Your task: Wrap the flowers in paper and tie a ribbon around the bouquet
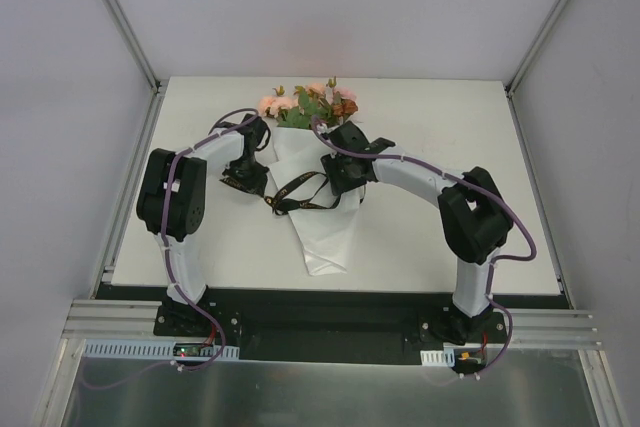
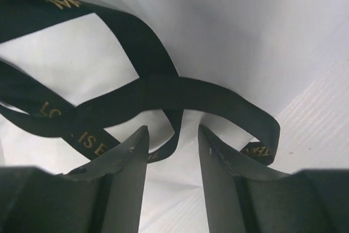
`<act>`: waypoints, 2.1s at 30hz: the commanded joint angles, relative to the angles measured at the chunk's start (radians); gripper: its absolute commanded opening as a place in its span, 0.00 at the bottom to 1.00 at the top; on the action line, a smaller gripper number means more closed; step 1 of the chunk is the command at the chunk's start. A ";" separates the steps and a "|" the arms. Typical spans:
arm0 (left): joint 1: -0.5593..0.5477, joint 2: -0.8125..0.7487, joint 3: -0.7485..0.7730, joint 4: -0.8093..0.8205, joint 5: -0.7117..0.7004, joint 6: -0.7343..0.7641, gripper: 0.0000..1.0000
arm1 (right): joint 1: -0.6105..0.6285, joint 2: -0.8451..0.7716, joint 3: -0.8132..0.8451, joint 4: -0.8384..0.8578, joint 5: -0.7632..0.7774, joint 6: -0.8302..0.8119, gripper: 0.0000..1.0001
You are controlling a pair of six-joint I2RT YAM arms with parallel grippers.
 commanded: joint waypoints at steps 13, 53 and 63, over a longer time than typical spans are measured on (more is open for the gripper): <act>-0.024 -0.200 -0.177 0.088 -0.036 0.273 0.00 | -0.031 -0.107 0.187 -0.549 -0.245 -0.108 0.01; 0.006 -0.529 -0.282 0.159 0.016 0.337 0.00 | -0.094 -0.385 0.149 -0.575 0.221 0.009 0.01; 0.045 -0.561 -0.280 0.132 0.036 0.356 0.00 | -0.052 -0.477 -0.026 -0.277 0.173 0.119 0.01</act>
